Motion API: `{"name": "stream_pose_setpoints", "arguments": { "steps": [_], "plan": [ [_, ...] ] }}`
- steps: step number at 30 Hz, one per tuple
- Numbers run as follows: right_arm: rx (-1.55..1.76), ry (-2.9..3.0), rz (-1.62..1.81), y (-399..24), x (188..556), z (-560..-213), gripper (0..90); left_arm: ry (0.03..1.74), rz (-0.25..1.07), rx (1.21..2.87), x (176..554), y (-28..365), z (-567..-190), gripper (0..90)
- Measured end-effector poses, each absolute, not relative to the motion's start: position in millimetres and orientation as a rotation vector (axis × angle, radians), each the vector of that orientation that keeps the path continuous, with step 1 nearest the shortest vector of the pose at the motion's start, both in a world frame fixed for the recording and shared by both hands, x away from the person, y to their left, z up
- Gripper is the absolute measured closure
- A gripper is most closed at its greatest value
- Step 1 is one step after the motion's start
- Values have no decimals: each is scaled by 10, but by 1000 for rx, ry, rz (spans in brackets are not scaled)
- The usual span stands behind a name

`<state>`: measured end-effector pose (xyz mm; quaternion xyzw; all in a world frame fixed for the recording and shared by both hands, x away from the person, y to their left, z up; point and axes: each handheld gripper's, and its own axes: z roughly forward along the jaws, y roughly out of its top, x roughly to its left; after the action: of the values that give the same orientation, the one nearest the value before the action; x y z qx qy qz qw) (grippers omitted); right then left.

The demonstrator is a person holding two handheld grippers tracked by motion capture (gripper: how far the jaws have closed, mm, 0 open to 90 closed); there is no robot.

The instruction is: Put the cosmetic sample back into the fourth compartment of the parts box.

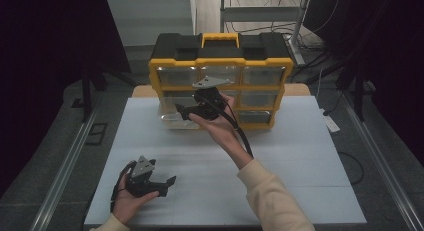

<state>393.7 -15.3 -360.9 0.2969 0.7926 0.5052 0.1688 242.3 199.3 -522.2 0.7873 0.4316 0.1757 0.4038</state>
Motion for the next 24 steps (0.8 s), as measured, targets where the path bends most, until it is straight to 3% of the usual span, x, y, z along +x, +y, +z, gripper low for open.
{"name": "stream_pose_setpoints", "arguments": {
  "steps": [24],
  "plan": [
    [836, 2223, 1475, -892, 3650, -3556, 209, 1088, 439, 1986, 2427, 1970, -5231, 51]
  ]
}}
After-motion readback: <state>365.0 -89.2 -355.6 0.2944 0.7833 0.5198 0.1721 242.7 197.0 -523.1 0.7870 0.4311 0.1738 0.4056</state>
